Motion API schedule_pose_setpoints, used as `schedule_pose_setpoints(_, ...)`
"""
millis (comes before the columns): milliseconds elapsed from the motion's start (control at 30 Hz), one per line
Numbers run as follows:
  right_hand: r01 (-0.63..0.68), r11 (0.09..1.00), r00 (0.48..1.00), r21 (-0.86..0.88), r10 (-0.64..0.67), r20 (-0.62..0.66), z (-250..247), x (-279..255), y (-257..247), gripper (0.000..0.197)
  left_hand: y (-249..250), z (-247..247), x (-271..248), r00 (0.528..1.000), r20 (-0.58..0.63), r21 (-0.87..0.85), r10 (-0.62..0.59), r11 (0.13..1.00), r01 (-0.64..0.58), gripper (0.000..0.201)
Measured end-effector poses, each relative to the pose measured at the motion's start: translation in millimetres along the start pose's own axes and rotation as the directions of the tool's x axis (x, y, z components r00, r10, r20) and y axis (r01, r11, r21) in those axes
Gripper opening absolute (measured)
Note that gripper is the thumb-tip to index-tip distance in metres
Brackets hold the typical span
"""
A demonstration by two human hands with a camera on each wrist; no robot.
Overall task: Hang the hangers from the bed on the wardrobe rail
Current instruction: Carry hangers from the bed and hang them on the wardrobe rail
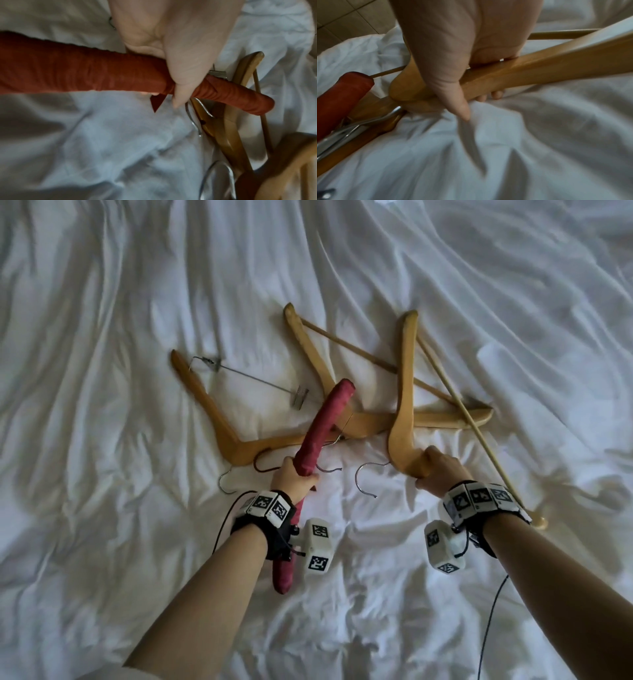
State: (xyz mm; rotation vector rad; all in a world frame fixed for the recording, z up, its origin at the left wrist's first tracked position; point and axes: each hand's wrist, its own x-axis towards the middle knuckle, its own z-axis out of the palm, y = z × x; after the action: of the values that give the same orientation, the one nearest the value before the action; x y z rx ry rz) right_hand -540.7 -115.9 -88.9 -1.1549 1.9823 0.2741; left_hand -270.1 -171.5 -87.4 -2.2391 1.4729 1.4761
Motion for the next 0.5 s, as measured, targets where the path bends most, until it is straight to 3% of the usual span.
schedule_pose_setpoints(100, 0.032, 0.998, 0.998, 0.051, -0.029, -0.048, 1.7, -9.2, -2.1, 0.033, -4.1, -7.2, -3.4, 0.994, -0.109, -0.019, -0.013, 1.000, 0.011, 0.040)
schedule_pose_setpoints(267, 0.081, 0.984, 0.985, 0.158, -0.055, -0.166, -1.2, -24.3, -13.3, 0.025, -20.0, -19.0, -1.4, 0.965, -0.259, -0.032, -0.038, 0.999, 0.031, 0.060)
schedule_pose_setpoints(367, 0.077, 0.980, 0.979, 0.185, -0.039, -0.199, -2.0, -29.7, -20.8, 0.023, -28.6, -22.6, 1.5, 0.960, -0.267, 0.024, -0.086, 0.995, 0.096, 0.056)
schedule_pose_setpoints(500, 0.101, 0.975, 0.973, 0.196, -0.056, -0.225, 0.3, -29.7, -27.2, 0.020, -37.8, -21.6, 7.0, 0.977, -0.210, 0.065, -0.027, 0.997, 0.041, 0.044)
